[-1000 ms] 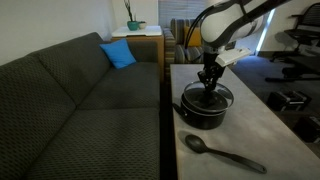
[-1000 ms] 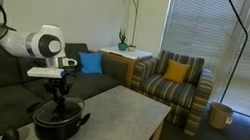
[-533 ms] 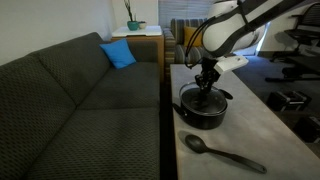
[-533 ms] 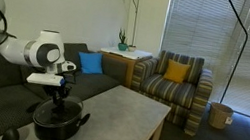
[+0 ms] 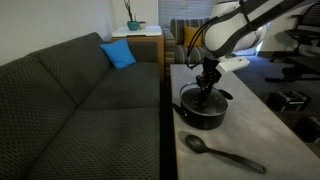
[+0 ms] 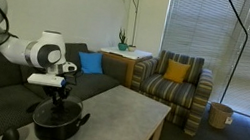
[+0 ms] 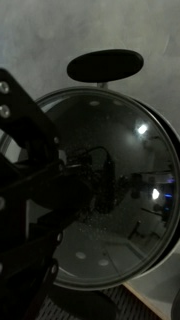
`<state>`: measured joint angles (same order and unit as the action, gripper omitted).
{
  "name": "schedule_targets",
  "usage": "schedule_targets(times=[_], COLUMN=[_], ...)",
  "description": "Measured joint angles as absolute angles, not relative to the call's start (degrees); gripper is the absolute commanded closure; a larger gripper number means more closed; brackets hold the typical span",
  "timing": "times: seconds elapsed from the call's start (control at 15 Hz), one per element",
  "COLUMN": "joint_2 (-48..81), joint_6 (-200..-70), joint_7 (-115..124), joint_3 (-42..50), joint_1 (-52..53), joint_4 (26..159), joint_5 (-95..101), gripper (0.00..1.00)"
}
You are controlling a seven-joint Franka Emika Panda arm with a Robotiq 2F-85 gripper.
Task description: Uncover the pot and cover it again
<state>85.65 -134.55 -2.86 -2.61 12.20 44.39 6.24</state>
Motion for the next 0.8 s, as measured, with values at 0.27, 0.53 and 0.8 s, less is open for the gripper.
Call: schedule_targets(times=[0.27,0.53,0.8], joint_2=[84.98,84.66,84.66], joint_6=[-129.13,-123.25,-118.85], joint_7=[-1.01,-0.29,-0.29], joint_3=[-2.28,-2.16,-2.12], joint_1=[12.19,12.09,12.10], joint_4=[44.39,44.37,44.23], joint_5=[6.25,6.25,6.25], gripper=[0.87,0.87,0.87])
